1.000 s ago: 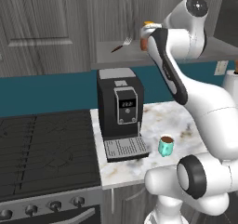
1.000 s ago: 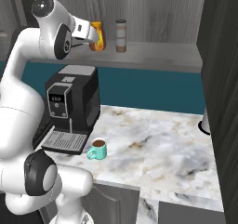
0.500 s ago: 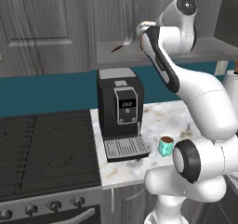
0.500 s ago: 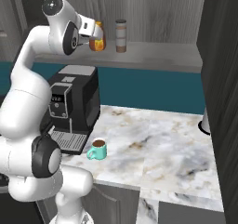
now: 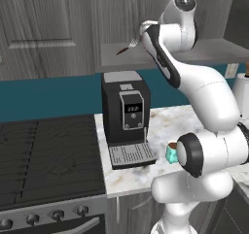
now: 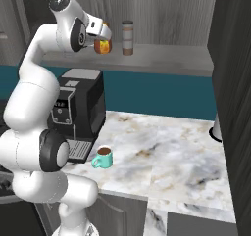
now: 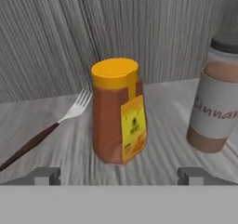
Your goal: Pick the cinnamon and honey bottle from the cabinet and place them next to the mug.
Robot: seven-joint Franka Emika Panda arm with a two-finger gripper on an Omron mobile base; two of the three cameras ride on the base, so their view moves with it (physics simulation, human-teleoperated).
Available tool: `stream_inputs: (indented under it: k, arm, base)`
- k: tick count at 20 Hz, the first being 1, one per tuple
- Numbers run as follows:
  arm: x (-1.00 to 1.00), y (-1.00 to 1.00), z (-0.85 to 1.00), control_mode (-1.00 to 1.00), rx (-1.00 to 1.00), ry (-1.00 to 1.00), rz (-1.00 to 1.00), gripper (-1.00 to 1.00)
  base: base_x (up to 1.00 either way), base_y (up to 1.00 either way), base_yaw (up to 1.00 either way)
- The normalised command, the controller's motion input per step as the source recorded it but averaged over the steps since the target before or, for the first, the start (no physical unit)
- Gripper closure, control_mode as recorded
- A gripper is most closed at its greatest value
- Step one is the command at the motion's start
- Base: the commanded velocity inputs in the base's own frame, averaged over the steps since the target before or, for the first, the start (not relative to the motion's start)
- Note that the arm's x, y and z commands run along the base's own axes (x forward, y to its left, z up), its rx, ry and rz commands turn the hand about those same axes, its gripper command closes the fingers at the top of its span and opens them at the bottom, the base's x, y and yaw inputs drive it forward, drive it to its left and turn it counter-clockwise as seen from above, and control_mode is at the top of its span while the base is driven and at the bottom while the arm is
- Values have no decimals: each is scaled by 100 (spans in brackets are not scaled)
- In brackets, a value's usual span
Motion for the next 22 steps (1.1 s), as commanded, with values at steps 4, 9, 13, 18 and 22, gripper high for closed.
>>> stream_inputs:
  k: [4, 9, 13, 18, 22]
  arm:
    - [9, 0, -7, -100, 0, 7, -2, -100]
    - [13, 0, -26, -100, 0, 1, -1, -100]
    - [22, 0, -15, -100, 0, 0, -1, -100]
    - [32, 0, -2, -100, 0, 0, 0, -100]
    - [29, 0, 0, -100, 0, 0, 0, -100]
  base:
    - [0, 0, 0]
    - [0, 0, 0]
    - [0, 0, 0]
    - [0, 0, 0]
    - [0, 0, 0]
